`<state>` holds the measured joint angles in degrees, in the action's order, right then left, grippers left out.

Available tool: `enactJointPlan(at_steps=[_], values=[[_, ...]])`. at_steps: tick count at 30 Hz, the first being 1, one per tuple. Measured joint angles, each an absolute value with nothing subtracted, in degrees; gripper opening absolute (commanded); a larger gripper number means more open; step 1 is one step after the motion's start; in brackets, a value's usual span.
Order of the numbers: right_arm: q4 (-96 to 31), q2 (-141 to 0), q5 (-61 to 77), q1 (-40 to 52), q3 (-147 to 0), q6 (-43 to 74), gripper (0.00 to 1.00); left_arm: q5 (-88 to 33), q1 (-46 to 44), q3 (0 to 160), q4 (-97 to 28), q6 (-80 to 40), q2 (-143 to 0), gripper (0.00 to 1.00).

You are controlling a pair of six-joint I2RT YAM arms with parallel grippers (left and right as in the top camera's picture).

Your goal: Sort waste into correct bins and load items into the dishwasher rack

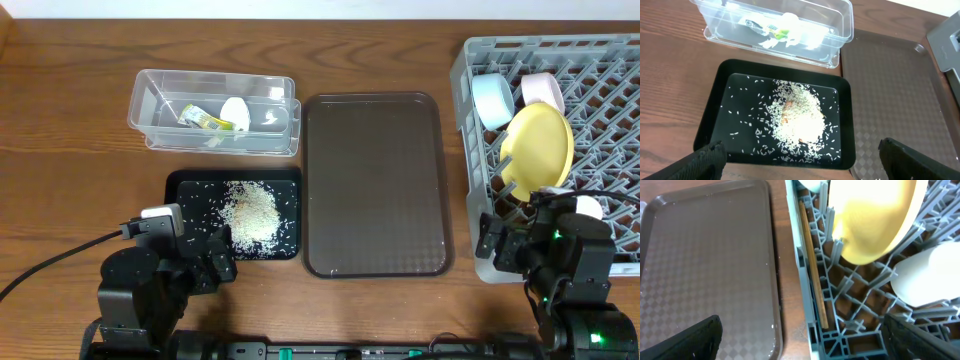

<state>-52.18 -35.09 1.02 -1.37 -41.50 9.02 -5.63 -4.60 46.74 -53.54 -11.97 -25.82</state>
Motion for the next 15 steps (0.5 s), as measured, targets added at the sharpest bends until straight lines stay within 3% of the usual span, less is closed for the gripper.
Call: enactJointPlan(at_steps=[6, 15], values=[[-52.21, -32.01, 0.82, -1.37, -40.36, 8.99, 0.99, -5.63, -4.6, 46.74, -53.54, -11.97, -25.82, 1.0], [-33.3, -11.77, 0.54, 3.22, -25.65, 7.07, 0.99, -5.63, -4.6, 46.52, -53.54, -11.97, -25.82, 1.0]])
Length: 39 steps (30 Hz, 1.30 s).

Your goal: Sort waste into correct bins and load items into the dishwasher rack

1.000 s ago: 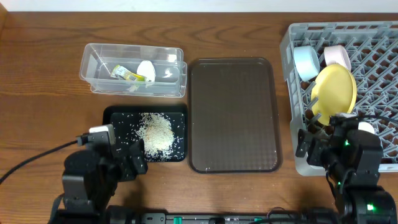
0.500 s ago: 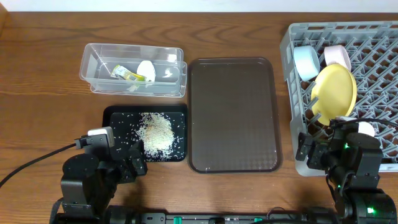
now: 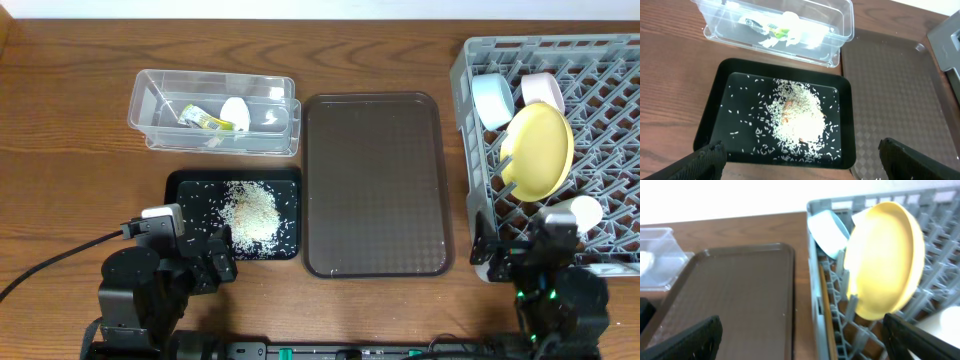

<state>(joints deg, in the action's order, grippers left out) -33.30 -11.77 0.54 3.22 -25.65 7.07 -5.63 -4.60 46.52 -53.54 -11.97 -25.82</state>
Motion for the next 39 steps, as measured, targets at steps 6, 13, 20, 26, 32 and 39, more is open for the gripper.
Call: enactJointPlan(at_steps=[6, 13, 20, 26, 32, 39], values=[[-18.06, -2.83, 0.6, 4.03, -13.45, 6.85, 0.99, -5.63, -4.6, 46.5, -53.56, -11.97, -25.82, 1.0], [-3.03, -0.67, 0.64, 4.12, -3.64, 6.74, 0.99, -5.63, -4.6, 46.48, -53.54, -11.97, -25.82, 1.0], [-3.99, -1.39, 1.37, 4.12, -0.45, 6.76, 0.99, -5.65, -4.6, 46.46, -53.56, -11.97, -25.82, 1.0], [-3.99, -1.39, 1.52, 4.12, -0.45, 6.76, 0.99, -5.63, -4.6, 46.46, -53.58, -11.97, -25.82, 1.0], [-3.99, -1.39, 1.52, 4.12, -0.45, 6.76, 0.99, -5.63, -4.6, 46.46, -53.56, -11.97, -25.82, 1.0], [-4.01, -1.39, 1.52, 4.12, -0.45, 6.76, 0.99, -5.63, -4.6, 46.46, -53.56, -11.97, -25.82, 1.0]])
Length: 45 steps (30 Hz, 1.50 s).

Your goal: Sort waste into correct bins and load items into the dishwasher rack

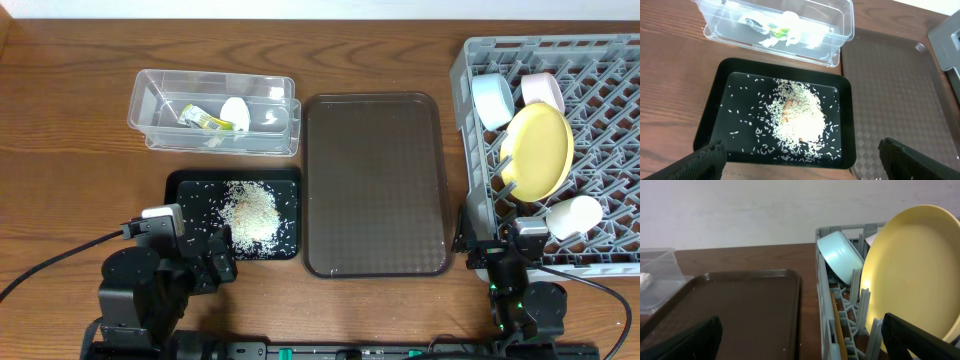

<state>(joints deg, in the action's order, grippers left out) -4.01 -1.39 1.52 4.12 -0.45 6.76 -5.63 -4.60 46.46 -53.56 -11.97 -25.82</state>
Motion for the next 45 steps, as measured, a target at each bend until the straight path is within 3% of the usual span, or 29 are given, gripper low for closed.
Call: enactJointPlan(at_steps=[12, 24, 29, 45], values=[[-3.99, -1.41, 1.54, 4.12, -0.45, 6.76, 0.99, -4.05, -3.51, 41.82, -50.74, -11.46, -23.24, 1.0], [-3.99, -1.45, 1.54, 4.12, -0.45, 6.76, 0.99, -2.92, -0.75, 9.52, -15.73, -10.59, -2.46, 1.0], [-4.01, -1.45, 1.54, 4.14, -0.45, 6.79, 0.99, -2.55, -0.75, 2.48, -2.96, -10.22, -0.69, 1.0], [-3.97, -1.5, 1.56, 4.12, -0.43, 6.79, 0.99, -2.83, -0.73, 1.39, -2.11, -6.98, -0.62, 1.0]])
